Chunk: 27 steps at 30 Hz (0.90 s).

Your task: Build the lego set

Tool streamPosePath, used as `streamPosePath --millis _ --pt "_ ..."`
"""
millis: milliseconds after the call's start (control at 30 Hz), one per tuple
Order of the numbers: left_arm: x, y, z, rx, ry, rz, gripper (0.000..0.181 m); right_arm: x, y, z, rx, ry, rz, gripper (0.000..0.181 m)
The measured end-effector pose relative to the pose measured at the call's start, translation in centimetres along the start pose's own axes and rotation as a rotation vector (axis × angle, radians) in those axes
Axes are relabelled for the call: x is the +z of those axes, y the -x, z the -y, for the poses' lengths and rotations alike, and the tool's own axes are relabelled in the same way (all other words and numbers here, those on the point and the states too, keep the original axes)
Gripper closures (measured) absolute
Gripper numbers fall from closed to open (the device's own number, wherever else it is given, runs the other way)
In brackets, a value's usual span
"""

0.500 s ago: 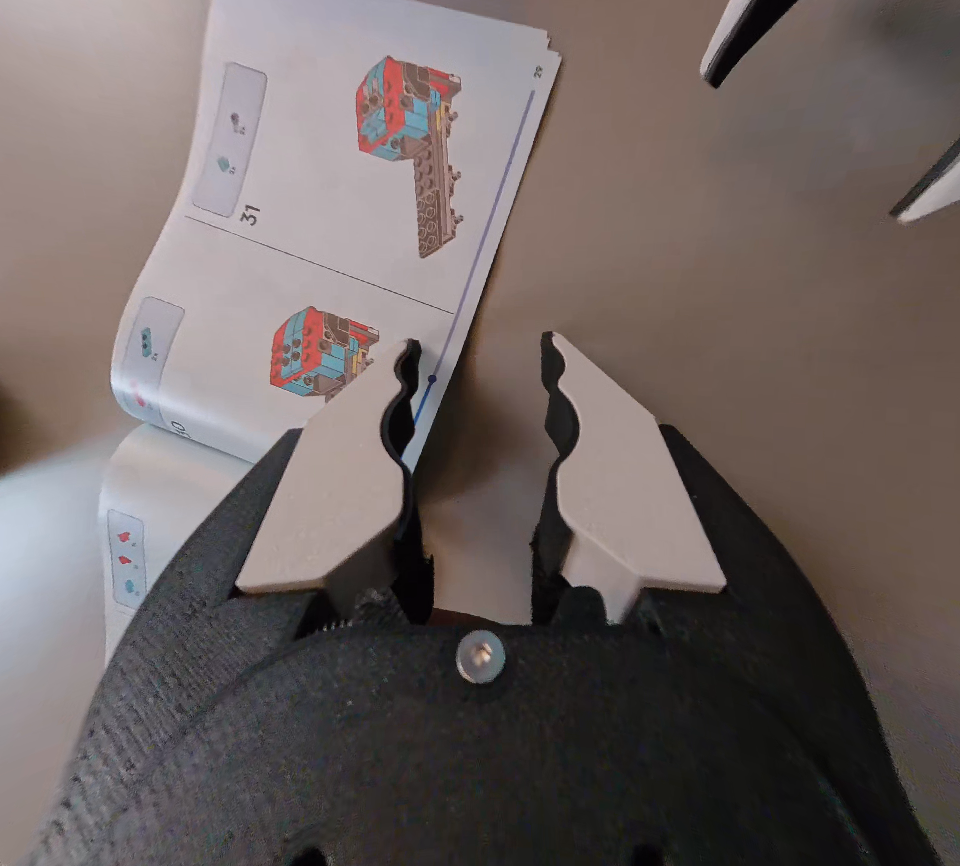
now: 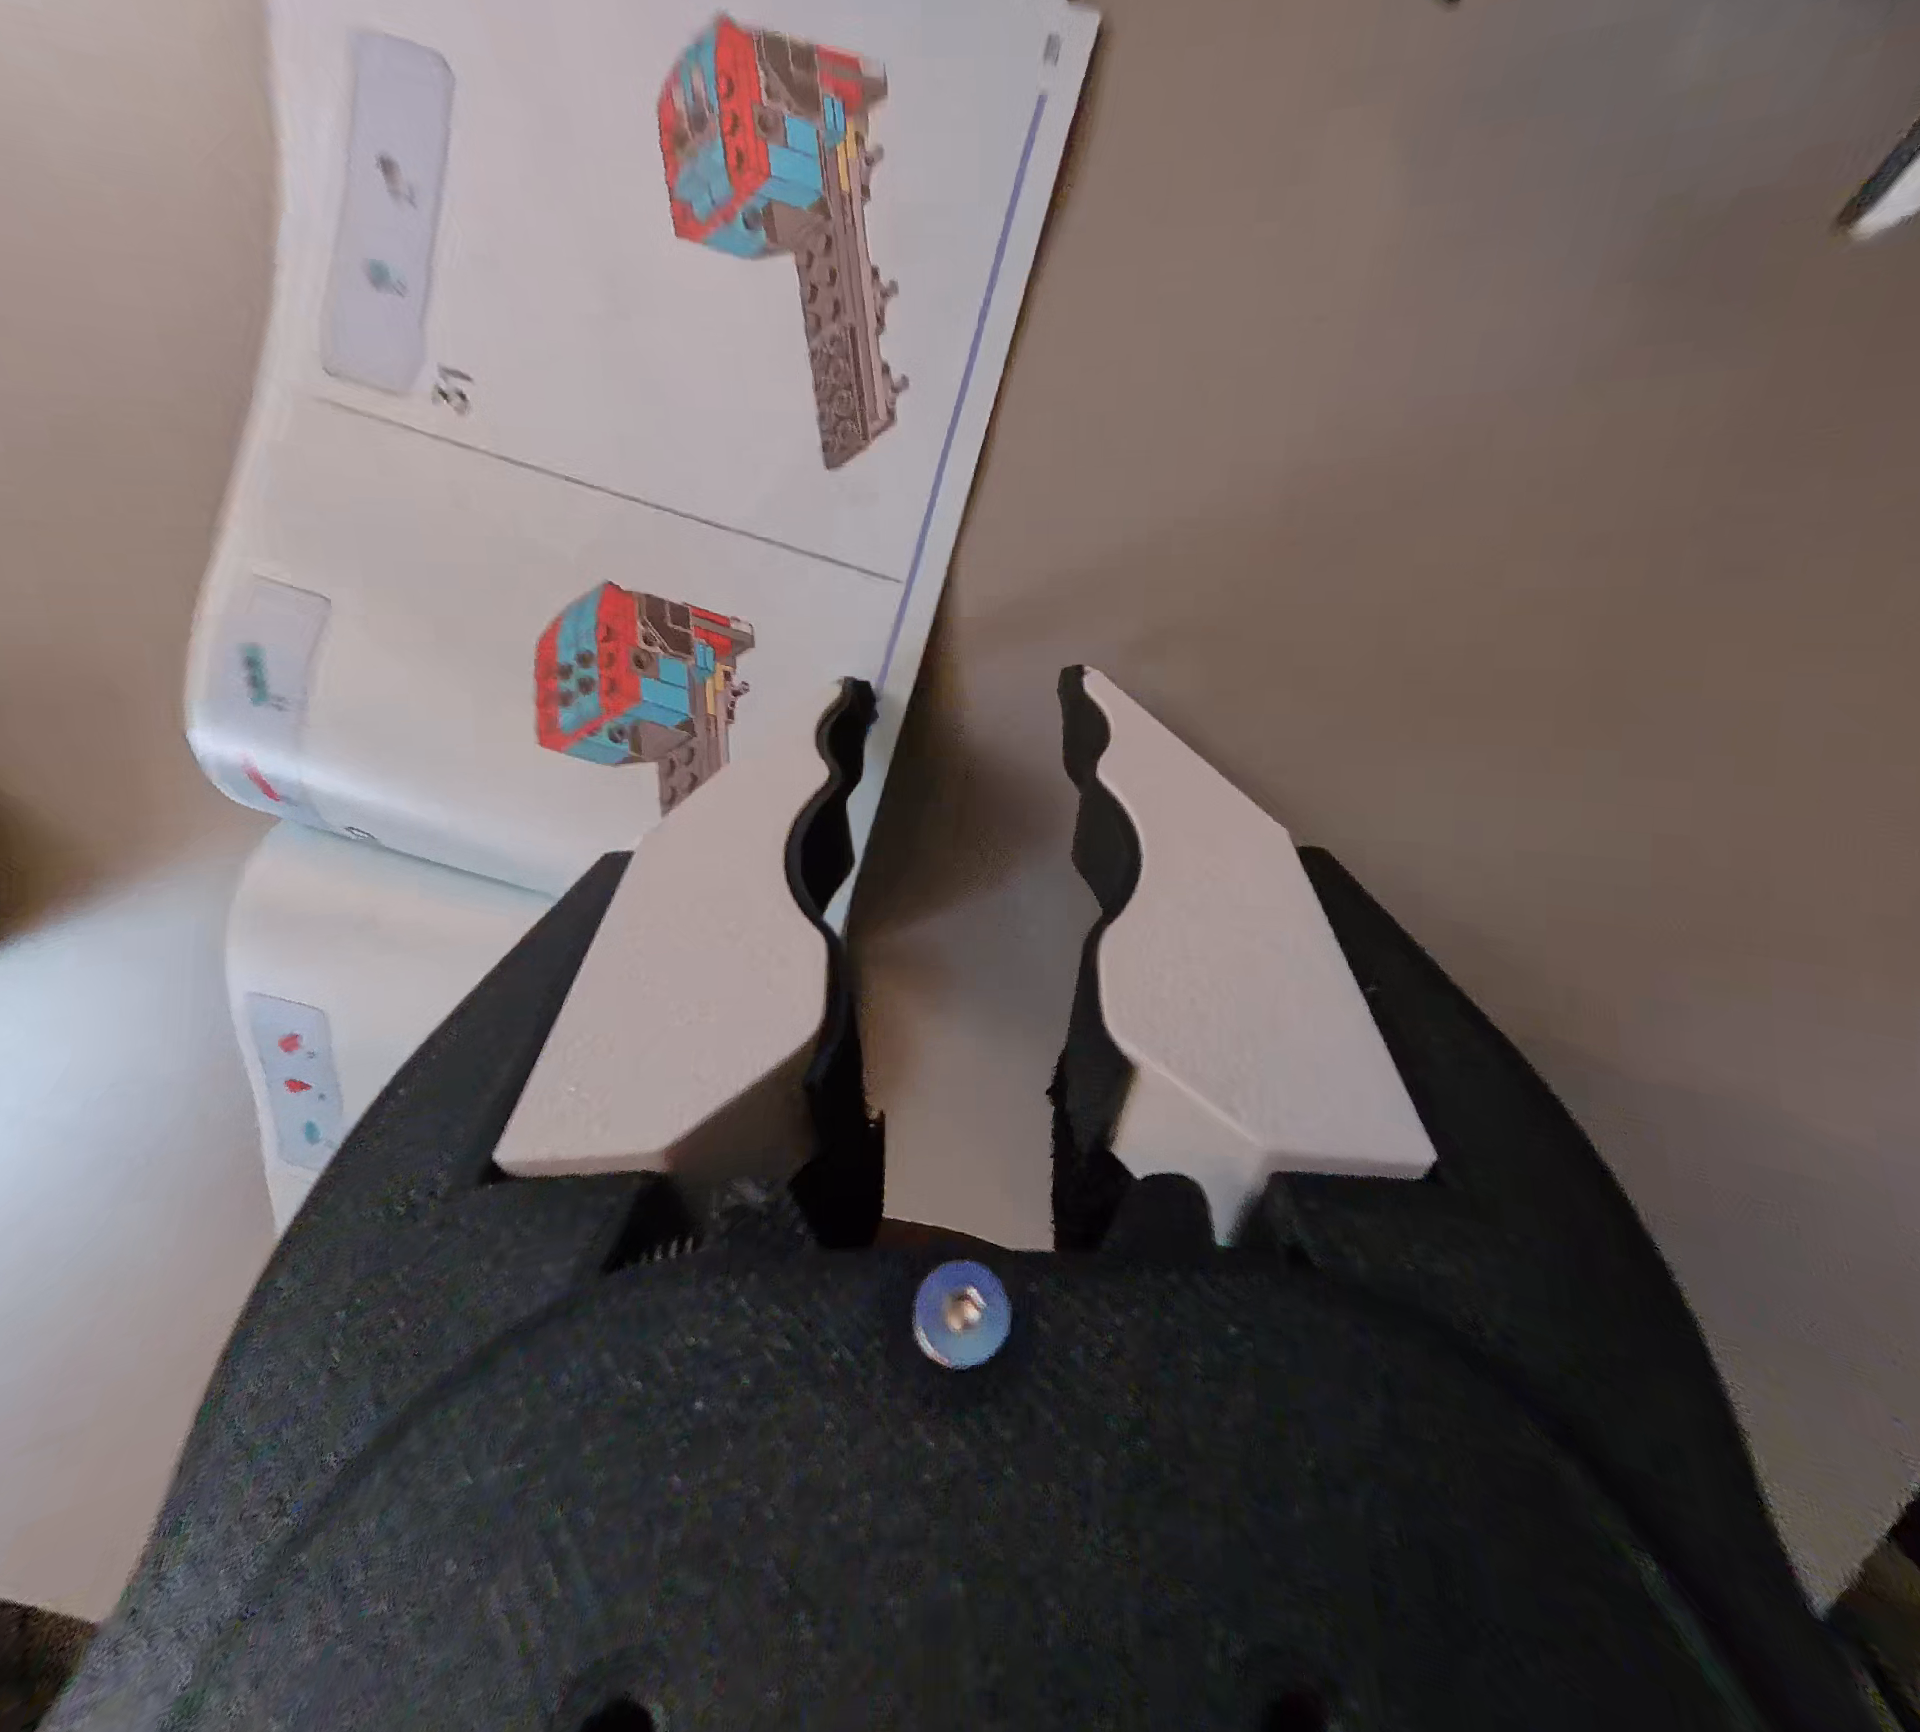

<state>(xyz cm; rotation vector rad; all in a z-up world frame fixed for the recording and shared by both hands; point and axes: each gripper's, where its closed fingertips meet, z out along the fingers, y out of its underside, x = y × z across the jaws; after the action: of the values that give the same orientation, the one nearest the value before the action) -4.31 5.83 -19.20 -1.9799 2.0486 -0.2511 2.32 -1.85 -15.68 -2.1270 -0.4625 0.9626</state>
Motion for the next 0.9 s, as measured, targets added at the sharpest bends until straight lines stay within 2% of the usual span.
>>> streamPosePath --millis 133,233,333,500,700,900 --pt "-0.7 0.0 4.0 0.029 -0.152 0.038 0.134 0.0 0.0 0.1 0.015 -0.001 0.019 0.125" --pt "-0.2 1.0 6.0 0.040 -0.189 0.094 0.123 0.0 0.1 0.1 0.022 0.000 0.038 0.127" --pt "0.9 1.4 7.1 0.021 -0.173 0.085 0.110 0.0 0.3 0.1 0.022 0.000 0.056 0.129" --pt "3.0 1.2 6.9 0.032 -0.081 0.029 0.106 -0.1 0.5 0.1 0.028 -0.005 0.075 0.130" --pt "2.9 0.0 5.9 0.028 -0.048 -0.069 0.118 -0.4 0.3 0.3 0.076 -0.017 0.107 0.131" --pt "2.6 -0.2 5.0 0.041 -0.038 -0.075 0.125 -0.3 0.3 0.3 0.081 -0.015 0.112 0.131"
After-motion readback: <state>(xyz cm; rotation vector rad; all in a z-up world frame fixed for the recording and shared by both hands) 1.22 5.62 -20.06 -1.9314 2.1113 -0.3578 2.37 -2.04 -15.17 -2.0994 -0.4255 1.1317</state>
